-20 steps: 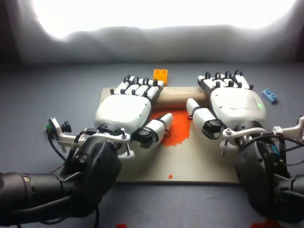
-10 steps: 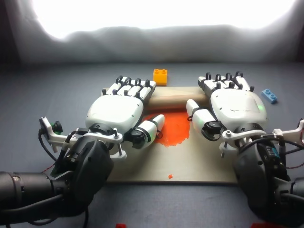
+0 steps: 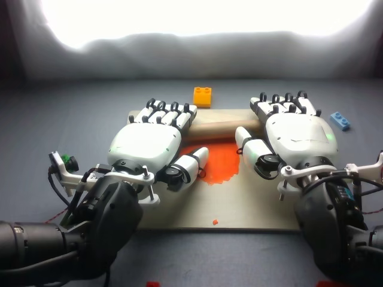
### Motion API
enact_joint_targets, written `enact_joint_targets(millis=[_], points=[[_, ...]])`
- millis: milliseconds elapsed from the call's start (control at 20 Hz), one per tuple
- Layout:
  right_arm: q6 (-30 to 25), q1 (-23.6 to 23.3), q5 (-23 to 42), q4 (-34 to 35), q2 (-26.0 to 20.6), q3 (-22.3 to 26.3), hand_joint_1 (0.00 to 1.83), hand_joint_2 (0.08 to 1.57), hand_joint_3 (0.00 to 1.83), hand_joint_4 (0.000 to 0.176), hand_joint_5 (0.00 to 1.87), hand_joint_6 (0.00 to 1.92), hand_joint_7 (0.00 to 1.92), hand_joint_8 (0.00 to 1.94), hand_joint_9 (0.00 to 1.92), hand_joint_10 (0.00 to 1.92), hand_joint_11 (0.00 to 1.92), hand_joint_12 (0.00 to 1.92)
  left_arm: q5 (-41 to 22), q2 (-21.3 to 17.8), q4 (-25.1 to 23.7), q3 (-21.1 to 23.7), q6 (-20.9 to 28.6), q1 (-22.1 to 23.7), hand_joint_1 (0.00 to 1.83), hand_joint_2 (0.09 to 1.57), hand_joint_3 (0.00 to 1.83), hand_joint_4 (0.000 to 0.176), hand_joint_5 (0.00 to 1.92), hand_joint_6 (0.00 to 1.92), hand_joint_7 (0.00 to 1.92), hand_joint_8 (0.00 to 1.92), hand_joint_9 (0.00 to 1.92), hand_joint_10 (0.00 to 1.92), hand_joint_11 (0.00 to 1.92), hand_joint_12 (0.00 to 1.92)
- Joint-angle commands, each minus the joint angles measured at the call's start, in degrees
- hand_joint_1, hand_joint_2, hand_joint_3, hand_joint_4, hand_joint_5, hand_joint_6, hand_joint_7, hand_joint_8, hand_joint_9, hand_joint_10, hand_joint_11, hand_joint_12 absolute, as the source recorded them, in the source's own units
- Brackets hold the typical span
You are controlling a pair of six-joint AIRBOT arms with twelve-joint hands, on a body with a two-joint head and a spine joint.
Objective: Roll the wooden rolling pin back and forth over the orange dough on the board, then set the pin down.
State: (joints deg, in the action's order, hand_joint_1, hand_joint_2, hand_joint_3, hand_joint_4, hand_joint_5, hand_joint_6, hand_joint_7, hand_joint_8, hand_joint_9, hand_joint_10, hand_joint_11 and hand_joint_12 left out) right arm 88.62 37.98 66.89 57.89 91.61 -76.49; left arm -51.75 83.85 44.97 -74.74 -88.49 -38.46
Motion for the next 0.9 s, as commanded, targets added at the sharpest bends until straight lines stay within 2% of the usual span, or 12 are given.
enact_joint_targets(millis=[0, 100, 300, 850], points=[[0.1, -0.3, 4.7, -3.2, -0.4, 0.2, 0.0, 1.57, 0.03, 0.0, 0.36, 0.01, 0.39, 0.0, 0.32, 0.0, 0.0, 0.79, -1.9, -0.3, -1.7, 0.3, -0.4, -0.6, 0.0, 1.57, 0.0, 0.0, 0.15, 0.0, 0.17, 0.0, 0.12, 0.0, 0.0, 0.14], [0.5, -0.2, 5.1, -3.2, -0.6, 0.9, 0.0, 1.57, 0.04, 0.0, 0.36, 0.01, 0.39, 0.0, 0.32, 0.0, 0.0, 0.78, -1.7, -0.5, -1.8, 0.7, -0.9, -0.6, 0.0, 1.57, 0.0, 0.0, 0.16, 0.0, 0.16, 0.0, 0.12, 0.0, 0.0, 0.1], [1.1, 0.0, 6.1, -3.2, -0.7, 1.4, 0.0, 1.57, 0.05, 0.0, 0.35, 0.01, 0.37, 0.0, 0.3, 0.0, 0.0, 0.75, -0.8, -1.4, -2.7, 2.0, -1.7, -0.8, 0.0, 1.57, 0.0, 0.0, 0.19, 0.01, 0.19, 0.01, 0.15, 0.01, 0.0, 0.17], [2.5, 0.8, 8.3, -3.2, -1.7, 4.8, 0.0, 1.57, 0.04, 0.0, 0.34, 0.01, 0.38, 0.01, 0.3, 0.0, 0.0, 0.72, -0.8, -2.7, -3.8, 4.7, -2.4, -1.1, 0.0, 1.57, 0.0, 0.0, 0.16, 0.0, 0.17, 0.0, 0.11, 0.0, 0.0, 0.05]])
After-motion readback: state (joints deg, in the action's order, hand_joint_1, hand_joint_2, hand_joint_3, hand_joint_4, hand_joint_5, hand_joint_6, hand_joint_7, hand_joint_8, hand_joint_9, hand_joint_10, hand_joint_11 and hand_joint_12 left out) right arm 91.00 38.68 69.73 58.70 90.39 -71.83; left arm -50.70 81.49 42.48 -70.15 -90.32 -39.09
